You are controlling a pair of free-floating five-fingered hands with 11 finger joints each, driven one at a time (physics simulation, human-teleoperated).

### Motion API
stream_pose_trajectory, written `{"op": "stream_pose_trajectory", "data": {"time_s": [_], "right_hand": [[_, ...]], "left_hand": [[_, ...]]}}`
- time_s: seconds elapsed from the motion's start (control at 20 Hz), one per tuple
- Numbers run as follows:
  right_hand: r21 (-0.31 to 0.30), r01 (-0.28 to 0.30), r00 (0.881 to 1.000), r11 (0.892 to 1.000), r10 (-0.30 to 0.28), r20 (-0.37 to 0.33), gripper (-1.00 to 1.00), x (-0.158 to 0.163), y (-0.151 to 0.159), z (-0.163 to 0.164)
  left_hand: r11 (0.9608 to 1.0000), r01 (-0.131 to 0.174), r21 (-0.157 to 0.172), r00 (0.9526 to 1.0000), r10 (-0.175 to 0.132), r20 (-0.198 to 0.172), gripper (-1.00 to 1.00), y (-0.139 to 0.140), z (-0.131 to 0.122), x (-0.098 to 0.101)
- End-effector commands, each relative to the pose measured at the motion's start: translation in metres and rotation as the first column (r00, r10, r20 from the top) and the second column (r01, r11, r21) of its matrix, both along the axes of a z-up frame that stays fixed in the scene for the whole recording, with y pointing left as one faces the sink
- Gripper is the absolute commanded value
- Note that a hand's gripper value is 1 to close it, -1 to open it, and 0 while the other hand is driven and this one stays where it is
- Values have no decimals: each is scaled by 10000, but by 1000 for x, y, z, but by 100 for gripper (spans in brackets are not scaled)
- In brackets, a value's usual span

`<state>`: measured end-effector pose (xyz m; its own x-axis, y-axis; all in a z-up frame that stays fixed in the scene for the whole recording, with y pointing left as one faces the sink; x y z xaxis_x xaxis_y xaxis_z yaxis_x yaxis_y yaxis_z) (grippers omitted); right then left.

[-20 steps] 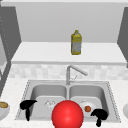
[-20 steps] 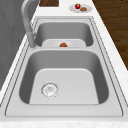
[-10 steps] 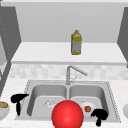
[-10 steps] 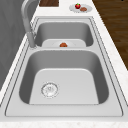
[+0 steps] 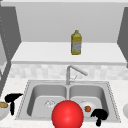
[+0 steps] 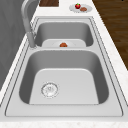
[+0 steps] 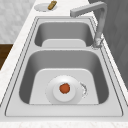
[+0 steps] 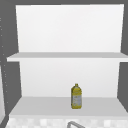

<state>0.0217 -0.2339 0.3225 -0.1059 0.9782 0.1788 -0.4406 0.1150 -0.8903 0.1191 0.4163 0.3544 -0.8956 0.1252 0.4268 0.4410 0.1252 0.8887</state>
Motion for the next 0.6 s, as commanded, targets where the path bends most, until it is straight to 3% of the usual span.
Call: {"op": "stream_pose_trajectory", "data": {"time_s": [0.0, 0.1, 0.2, 0.35, 0.5, 0.55], "right_hand": [[0, 0, 10000, 10000, 0, 0, 0, 0, 0, 0], [0, 1, 10000, 10000, -1, 0, 0, 0, 0, 0], [1, 1, 10000, 10000, -1, 0, 0, 0, 0, 0], [1, 2, 10000, 10000, -2, 1, 0, 0, 0, 0], [2, 2, 10000, 10000, -2, 1, 0, 0, 0, 0], [2, 2, 10000, 10000, -2, 1, 0, 0, 0, 0]], "left_hand": [[9944, -845, 632, 9964, 845, 27, -100, 7, -2, 0], [9909, -1019, 876, 9942, 1046, -269, -100, 11, -2, 2], [9869, -1176, 1101, 9922, 1214, -284, -100, 14, -2, 4], [9830, -1151, 1429, 9915, 1225, -438, -100, 24, 6, 12], [9866, -971, 1313, 9927, 1054, -578, -100, 41, 11, 20], [9903, -815, 1127, 9955, 863, -391, -100, 50, 7, 19]]}}
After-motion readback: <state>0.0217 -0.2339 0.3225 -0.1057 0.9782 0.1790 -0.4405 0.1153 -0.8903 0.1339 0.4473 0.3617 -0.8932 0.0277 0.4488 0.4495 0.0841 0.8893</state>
